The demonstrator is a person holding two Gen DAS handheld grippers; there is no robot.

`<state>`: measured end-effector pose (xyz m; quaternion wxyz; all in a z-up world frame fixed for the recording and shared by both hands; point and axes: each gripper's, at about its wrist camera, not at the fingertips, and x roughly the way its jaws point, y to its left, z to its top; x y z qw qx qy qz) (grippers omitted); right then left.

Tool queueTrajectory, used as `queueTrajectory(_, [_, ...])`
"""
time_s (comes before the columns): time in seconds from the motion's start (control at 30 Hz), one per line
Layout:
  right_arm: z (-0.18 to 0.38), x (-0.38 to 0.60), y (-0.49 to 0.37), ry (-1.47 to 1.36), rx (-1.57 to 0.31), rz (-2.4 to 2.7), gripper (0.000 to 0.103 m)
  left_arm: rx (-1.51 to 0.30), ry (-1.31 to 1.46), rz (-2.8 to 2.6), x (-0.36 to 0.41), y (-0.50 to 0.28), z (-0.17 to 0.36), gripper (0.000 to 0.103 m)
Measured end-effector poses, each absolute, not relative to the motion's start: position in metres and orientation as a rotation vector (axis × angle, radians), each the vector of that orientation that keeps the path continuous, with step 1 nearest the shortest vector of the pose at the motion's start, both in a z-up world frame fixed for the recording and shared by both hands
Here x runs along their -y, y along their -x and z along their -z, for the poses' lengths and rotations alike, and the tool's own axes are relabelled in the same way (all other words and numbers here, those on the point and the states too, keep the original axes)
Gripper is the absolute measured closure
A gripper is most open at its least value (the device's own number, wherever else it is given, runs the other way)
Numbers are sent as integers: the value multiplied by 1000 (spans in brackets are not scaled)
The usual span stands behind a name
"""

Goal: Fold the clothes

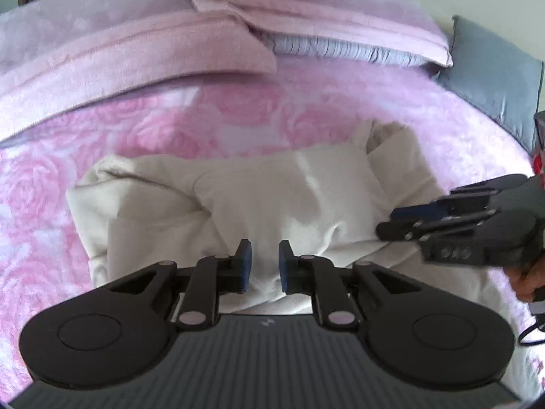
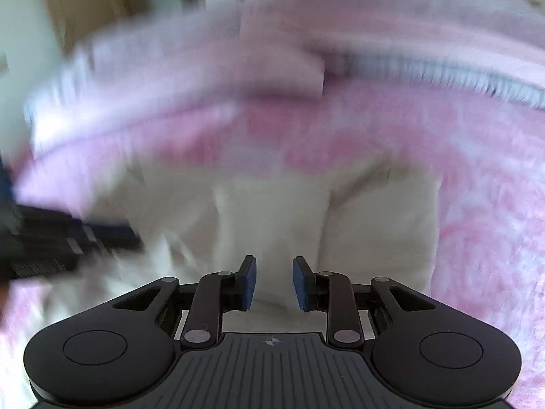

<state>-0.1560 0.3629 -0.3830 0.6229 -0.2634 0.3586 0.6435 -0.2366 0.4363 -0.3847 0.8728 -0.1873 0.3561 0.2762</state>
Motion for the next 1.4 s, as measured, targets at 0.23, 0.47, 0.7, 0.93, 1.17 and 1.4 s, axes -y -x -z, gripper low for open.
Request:
queueTrajectory(0.23, [351, -344, 171, 704, -619, -1549, 76, -873, 86, -536, -403, 217, 392, 86])
queueTrajectory(0.47, [393, -327, 216, 1034, -258, -1593, 76, -963, -245, -496, -384, 212, 416, 76])
queueTrajectory(0.7, [405, -323, 223, 1166, -43, -1584, 102, -928, -514, -458, -372, 223, 416, 96])
queueTrajectory(0.93, [425, -301, 218, 1297, 72, -1578, 103, -987, -797, -307, -356, 253, 455, 99])
queueTrajectory(1.17, [411, -298, 213, 1311, 9, -1603, 103, -993, -758, -261, -354, 252, 438, 88])
queueTrajectory(1.4, [343, -308, 173, 902, -454, -1659, 103, -861, -69, -427, -417, 252, 367, 87])
